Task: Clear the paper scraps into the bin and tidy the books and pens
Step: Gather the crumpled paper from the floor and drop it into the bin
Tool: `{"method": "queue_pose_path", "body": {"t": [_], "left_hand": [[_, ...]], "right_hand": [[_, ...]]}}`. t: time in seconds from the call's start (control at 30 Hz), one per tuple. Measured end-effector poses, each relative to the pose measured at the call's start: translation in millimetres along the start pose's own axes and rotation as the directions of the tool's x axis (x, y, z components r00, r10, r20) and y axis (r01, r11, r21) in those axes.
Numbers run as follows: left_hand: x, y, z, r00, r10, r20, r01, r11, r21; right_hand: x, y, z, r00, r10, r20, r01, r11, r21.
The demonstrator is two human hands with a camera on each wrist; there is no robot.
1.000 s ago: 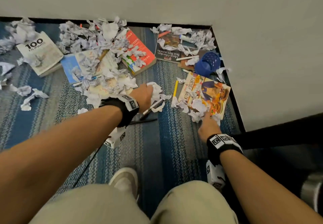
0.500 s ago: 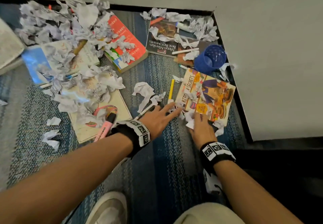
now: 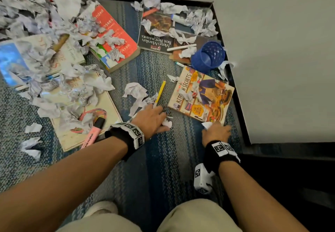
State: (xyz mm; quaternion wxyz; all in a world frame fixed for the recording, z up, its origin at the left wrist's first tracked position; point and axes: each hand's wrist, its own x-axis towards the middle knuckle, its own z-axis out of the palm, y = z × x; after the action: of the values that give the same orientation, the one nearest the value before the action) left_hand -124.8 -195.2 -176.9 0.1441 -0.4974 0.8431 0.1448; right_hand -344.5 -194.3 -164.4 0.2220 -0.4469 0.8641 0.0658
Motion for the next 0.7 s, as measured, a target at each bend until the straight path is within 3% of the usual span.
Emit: {"method": "queue_pose_path", "body": {"t": [0.1, 0.23, 0.33, 0.4, 0.47, 0.53, 0.6, 0.63, 0.7], "left_hand": [[-11, -4, -10, 0.981, -0.13, -0.143, 0.108, 0.982, -0.153], [-18, -25, -25, 0.934, -0.215, -0.284, 0.091, 0.915, -0.393], [-20, -45, -36, 0.878, -0.316, -0.36, 0.104, 0.86, -0.5], [-20, -59, -38, 0.832, -0.43, -0.35, 0.188, 0.813, -0.552], [-19, -71, -36, 0.808, -0.502, -0.309, 0.307, 0.806, -0.506], [-18, -75, -25, 0.826, -0.486, -0.287, 0.373, 0.851, -0.37], [-11, -74, -6, 0.872, -0.424, -0.246, 0.379, 0.901, -0.21], [-9, -73, 0, 0.884, -0.424, -0.196, 0.392, 0.902, -0.183], [-5, -72, 10, 0.871, -0.465, -0.157, 0.438, 0.881, -0.178]], "right_hand": [[5, 2, -2, 1.0, 0.001, -0.021, -0.002, 1.0, -0.01], [2, -4, -13, 0.994, -0.029, -0.104, 0.027, 0.999, -0.027], [-3, -17, -27, 0.958, -0.156, -0.24, 0.154, 0.988, -0.03], [-1, -30, -34, 0.911, -0.28, -0.303, 0.29, 0.957, -0.014], [4, -47, -39, 0.847, -0.403, -0.347, 0.429, 0.904, -0.004], [11, -65, -37, 0.793, -0.489, -0.362, 0.524, 0.852, -0.003], [16, -81, -30, 0.765, -0.56, -0.317, 0.577, 0.815, -0.048], [17, -88, -24, 0.771, -0.577, -0.269, 0.58, 0.811, -0.077], [18, -95, -10, 0.832, -0.541, -0.123, 0.526, 0.84, -0.133]]}}
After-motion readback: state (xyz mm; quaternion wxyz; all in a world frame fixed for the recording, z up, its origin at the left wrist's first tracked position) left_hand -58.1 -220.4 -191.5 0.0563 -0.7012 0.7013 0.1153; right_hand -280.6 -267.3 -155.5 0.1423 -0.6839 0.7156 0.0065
